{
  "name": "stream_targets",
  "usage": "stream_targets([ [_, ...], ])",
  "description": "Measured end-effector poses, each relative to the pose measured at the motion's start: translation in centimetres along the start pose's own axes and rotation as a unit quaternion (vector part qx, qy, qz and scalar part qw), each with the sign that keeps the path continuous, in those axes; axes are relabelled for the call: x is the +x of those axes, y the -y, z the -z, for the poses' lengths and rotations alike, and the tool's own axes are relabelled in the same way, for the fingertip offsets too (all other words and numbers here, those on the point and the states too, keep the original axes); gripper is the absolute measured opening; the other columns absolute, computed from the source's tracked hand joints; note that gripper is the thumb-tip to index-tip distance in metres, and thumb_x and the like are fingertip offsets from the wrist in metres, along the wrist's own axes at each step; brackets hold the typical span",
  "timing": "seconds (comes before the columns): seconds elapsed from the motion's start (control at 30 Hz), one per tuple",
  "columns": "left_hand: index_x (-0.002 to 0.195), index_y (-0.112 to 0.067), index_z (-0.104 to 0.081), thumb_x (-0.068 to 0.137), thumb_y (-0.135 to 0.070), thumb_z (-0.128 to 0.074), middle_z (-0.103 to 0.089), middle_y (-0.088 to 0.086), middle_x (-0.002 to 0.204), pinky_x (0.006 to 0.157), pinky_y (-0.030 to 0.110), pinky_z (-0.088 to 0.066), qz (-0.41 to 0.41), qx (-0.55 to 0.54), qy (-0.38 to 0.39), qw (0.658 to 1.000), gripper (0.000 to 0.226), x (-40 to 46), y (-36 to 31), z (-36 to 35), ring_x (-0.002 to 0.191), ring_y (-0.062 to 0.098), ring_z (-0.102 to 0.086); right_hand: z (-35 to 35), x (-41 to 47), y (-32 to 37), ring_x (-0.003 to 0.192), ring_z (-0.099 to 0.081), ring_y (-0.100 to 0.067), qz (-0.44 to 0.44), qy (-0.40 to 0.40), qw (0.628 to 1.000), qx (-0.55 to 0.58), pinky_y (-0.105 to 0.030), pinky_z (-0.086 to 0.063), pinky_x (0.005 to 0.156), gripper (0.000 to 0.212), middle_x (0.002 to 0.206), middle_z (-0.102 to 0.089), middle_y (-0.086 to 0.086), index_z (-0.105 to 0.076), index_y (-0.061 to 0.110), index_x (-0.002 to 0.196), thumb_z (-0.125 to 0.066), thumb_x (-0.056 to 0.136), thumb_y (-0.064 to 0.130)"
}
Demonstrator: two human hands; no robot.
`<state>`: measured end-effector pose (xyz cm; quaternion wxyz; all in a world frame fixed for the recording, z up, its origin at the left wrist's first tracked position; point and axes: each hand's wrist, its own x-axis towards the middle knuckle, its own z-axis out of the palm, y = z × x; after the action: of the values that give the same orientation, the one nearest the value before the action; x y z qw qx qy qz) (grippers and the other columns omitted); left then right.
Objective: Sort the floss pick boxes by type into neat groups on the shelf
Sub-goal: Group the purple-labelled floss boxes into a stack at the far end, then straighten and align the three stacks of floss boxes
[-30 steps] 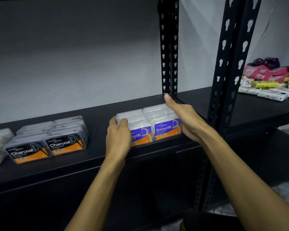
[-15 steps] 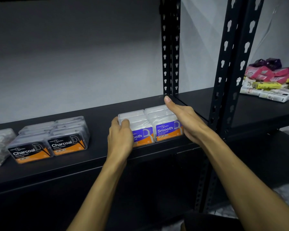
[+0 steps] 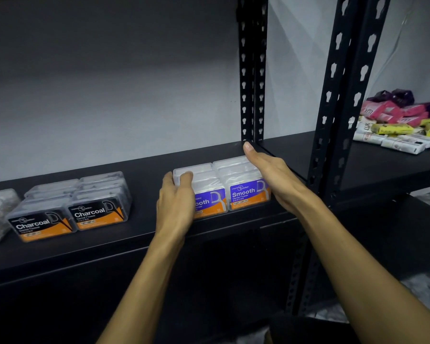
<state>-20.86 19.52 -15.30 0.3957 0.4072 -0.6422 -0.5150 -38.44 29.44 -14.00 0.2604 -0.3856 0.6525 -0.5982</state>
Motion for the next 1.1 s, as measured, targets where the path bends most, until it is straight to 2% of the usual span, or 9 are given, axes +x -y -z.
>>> stream_targets([
  [0.1,0.155,-0.023,-0.025,0.096,-0.052,-0.047,-0.047,-0.019,0.091,0.086,0.035,-0.051,-0.007,0.007,-0.017,1.0,0.069,-0.7,-0.3,0.3,0.088,0.003,-0.06,0.2,0.2,0.1,0.092,-0.076,-0.015,0.01,-0.02,0.999,-0.029,-0.044,-0.054,0.1,0.064,0.107,-0.077,0.0,-0.057,0.025,0.133,-0.049,0.089,0.071],
  [0.2,0.156,-0.023,-0.023,0.096,-0.055,-0.048,-0.049,-0.013,0.104,0.082,0.032,-0.049,-0.02,0.01,-0.019,1.0,0.073,-1.2,-0.8,1.0,0.085,-0.001,-0.058,0.3,0.3,0.5,0.115,-0.066,-0.015,0.037,-0.054,0.994,-0.089,-0.045,-0.046,0.108,0.085,0.136,-0.064,0.001,-0.046,0.023,0.147,-0.046,0.083,0.08],
  [0.33,0.148,-0.027,-0.039,0.097,-0.049,-0.051,-0.054,-0.008,0.125,0.073,0.014,-0.04,-0.089,0.047,-0.034,0.994,0.057,-1.8,-1.6,2.9,0.08,-0.012,-0.049,-0.4,-0.3,1.7,0.128,-0.055,-0.014,0.106,-0.103,0.976,-0.162,-0.042,-0.044,0.11,0.08,0.145,-0.055,0.001,-0.047,0.023,0.147,-0.051,0.085,0.075],
  [0.4,0.137,-0.029,-0.053,0.096,-0.043,-0.056,-0.057,-0.01,0.129,0.071,0.003,-0.036,-0.148,0.08,-0.058,0.984,0.043,-2.0,-1.9,4.4,0.092,-0.006,-0.053,-1.1,-0.5,2.4,0.128,-0.055,-0.014,0.132,-0.117,0.964,-0.2,-0.035,-0.044,0.108,0.074,0.143,-0.057,0.001,-0.052,0.022,0.144,-0.057,0.087,0.069],
  [0.5,0.126,-0.031,-0.059,0.094,-0.04,-0.059,-0.056,-0.017,0.126,0.093,0.02,-0.035,-0.211,0.113,-0.065,0.969,0.033,-2.7,-2.0,6.9,0.119,0.005,-0.048,-2.4,-1.2,3.2,0.132,-0.052,-0.014,0.147,-0.134,0.948,-0.248,-0.033,-0.042,0.108,0.067,0.144,-0.056,0.003,-0.055,0.021,0.141,-0.064,0.087,0.06],
  [0.63,0.125,-0.031,-0.059,0.092,-0.04,-0.06,-0.053,-0.019,0.121,0.097,0.028,-0.038,-0.25,0.162,-0.065,0.952,0.034,-2.3,-2.2,11.4,0.119,0.01,-0.05,-6.0,-3.0,4.5,0.135,-0.046,-0.019,0.17,-0.126,0.92,-0.33,-0.048,-0.039,0.112,0.064,0.144,-0.054,0.003,-0.053,0.026,0.14,-0.064,0.087,0.06],
  [0.9,0.126,-0.027,-0.061,0.085,-0.054,-0.051,-0.055,-0.004,0.139,0.105,0.04,-0.037,-0.274,0.386,-0.055,0.879,0.05,1.0,-0.9,21.6,0.127,0.023,-0.047,-14.8,-3.6,7.6,0.128,-0.046,-0.021,0.235,-0.063,0.854,-0.46,-0.041,-0.035,0.105,0.062,0.134,-0.055,0.003,-0.054,0.022,0.138,-0.066,0.086,0.053],
  [1.0,0.132,-0.025,-0.056,0.091,-0.058,-0.048,-0.053,0.001,0.141,0.104,0.043,-0.039,-0.275,0.439,-0.059,0.853,0.053,2.7,-0.3,24.4,0.128,0.025,-0.046,-17.9,-3.3,8.1,0.13,-0.045,-0.019,0.24,-0.026,0.858,-0.453,-0.041,-0.038,0.107,0.062,0.137,-0.053,0.002,-0.052,0.021,0.139,-0.066,0.087,0.051],
  [1.1,0.139,-0.022,-0.049,0.097,-0.059,-0.04,-0.049,0.005,0.145,0.108,0.043,-0.038,-0.258,0.445,-0.048,0.857,0.057,4.3,0.3,26.0,0.133,0.025,-0.043,-21.1,-2.9,8.0,0.134,-0.042,-0.016,0.221,0.003,0.881,-0.418,-0.04,-0.039,0.109,0.063,0.142,-0.049,0.003,-0.048,0.021,0.143,-0.066,0.089,0.048],
])
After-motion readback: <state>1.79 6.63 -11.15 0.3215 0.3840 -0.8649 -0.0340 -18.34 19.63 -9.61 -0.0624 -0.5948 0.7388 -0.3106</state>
